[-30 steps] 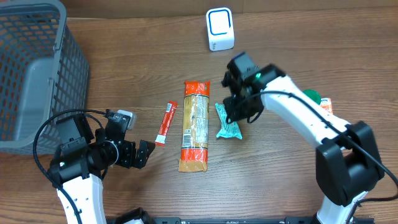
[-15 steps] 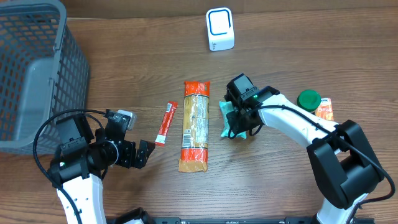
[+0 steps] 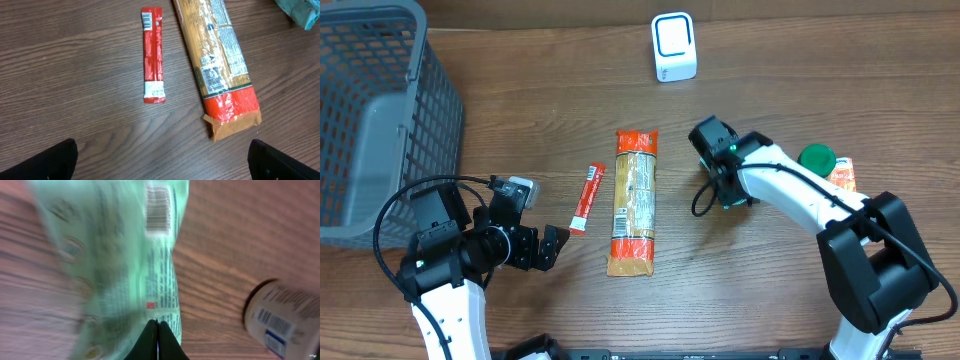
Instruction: Scan the item barcode
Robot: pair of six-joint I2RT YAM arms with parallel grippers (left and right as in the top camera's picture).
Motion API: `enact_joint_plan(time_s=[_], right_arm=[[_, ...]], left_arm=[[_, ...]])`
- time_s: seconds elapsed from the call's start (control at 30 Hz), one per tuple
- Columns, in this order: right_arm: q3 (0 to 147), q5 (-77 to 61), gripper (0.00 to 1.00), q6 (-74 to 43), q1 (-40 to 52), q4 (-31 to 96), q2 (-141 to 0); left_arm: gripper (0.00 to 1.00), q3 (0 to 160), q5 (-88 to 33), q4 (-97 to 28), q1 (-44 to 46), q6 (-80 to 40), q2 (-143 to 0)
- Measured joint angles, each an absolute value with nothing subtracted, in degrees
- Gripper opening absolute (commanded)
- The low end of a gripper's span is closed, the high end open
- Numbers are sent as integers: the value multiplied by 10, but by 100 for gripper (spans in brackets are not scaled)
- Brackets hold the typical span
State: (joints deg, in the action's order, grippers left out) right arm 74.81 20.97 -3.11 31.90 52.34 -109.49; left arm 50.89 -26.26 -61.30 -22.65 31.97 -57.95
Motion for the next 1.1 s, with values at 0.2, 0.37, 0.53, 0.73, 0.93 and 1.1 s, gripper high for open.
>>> enact_joint_plan(time_s=[0.2, 0.37, 0.53, 0.73, 0.93, 1.1], right_arm=[[830, 143, 15, -30, 312, 528, -1072], [839, 119, 8, -68, 280, 506, -1057], [839, 103, 9, -135, 214, 503, -1058], [815, 58, 9, -173, 169, 476, -1060], [746, 37, 10, -184, 174, 407, -1064], [698, 24, 13, -185, 188, 353, -1065]], left_arm=[[100, 509, -263, -613, -227, 320, -580], [100, 509, -263, -613, -227, 320, -580], [99, 509, -263, -613, -227, 320, -580], [100, 509, -263, -613, -227, 320, -580], [100, 509, -263, -613, -227, 320, -580], [100, 509, -263, -613, -227, 319, -580]])
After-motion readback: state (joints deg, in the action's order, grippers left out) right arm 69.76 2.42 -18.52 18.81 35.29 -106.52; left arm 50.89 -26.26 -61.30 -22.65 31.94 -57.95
